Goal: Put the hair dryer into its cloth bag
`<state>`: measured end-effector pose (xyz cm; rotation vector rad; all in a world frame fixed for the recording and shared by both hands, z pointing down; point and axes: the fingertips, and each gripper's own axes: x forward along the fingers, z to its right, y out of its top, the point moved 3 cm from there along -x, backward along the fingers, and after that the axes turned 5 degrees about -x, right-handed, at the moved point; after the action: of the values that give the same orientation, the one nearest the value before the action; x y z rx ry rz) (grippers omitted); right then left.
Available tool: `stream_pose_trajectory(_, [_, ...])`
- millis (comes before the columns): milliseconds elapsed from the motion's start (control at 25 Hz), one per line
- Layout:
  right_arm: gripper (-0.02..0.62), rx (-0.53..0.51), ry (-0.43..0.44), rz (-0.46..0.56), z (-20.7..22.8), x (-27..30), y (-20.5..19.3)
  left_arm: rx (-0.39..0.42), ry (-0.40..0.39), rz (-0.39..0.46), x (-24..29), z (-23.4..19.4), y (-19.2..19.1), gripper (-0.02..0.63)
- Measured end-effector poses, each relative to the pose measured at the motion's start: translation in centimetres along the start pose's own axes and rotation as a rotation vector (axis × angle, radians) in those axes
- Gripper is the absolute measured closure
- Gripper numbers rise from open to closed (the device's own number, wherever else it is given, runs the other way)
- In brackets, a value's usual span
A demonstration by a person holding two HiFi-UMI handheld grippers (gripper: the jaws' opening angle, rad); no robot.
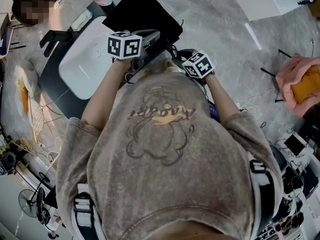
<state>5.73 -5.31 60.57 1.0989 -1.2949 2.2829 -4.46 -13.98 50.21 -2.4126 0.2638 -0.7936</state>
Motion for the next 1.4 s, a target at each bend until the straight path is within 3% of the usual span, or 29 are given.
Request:
stream_pose_trajectory(520, [0.459, -0.056, -0.015, 0.051, -0.3, -1.6, 2.0, -0.010, -0.027, -0.003, -0.1, 0.1, 0.3, 0.580])
stream_pose_trajectory(1400, [0.460, -0.113, -0.050, 0.101, 2.8, 0.6, 7.9, -0.013, -0.061, -0.026, 0.0, 0.4, 0.1, 0.580])
